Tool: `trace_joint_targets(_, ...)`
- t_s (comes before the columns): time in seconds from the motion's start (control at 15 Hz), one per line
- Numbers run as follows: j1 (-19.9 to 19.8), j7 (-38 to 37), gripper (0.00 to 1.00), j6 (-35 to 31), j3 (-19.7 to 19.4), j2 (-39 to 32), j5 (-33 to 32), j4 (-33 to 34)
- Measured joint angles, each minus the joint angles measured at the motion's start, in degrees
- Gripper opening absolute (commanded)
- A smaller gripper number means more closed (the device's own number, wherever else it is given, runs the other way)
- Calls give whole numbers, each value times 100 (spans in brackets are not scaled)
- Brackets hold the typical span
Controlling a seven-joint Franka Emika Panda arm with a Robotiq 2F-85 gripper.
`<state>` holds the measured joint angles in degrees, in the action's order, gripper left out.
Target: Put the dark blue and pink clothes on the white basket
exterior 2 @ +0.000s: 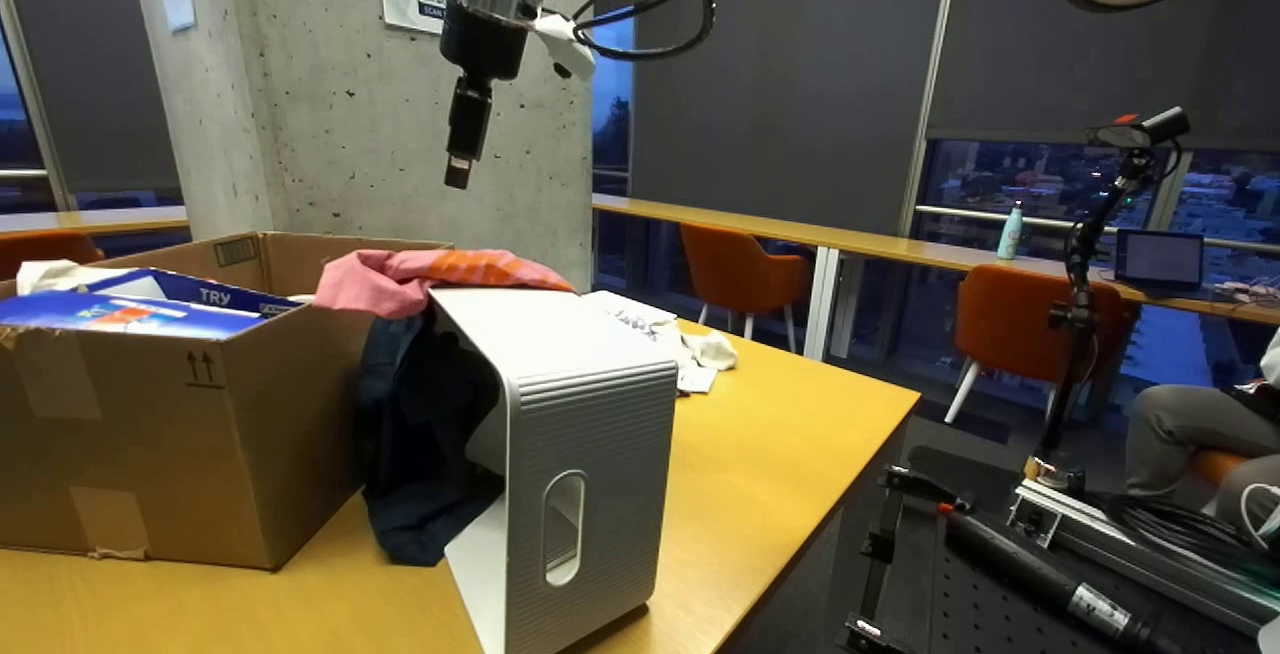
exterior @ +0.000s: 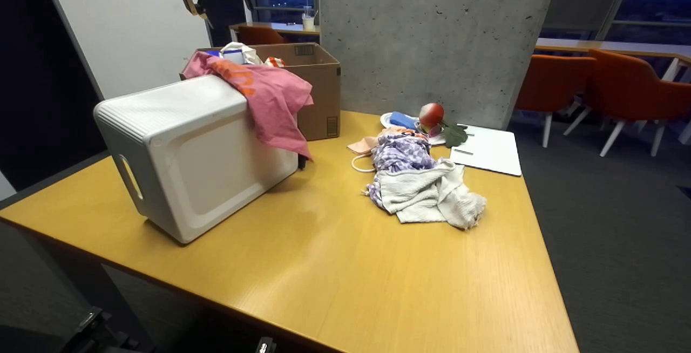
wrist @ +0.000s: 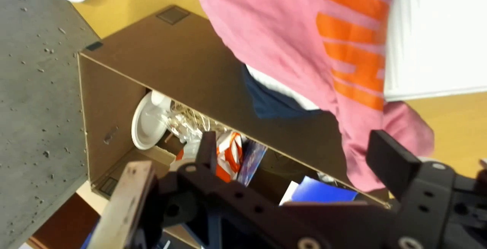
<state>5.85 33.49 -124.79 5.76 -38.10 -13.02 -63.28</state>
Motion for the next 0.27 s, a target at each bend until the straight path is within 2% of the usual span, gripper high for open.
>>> trace_joint_targets(0.27, -13, 0, 100, 407, -239, 2, -146, -14)
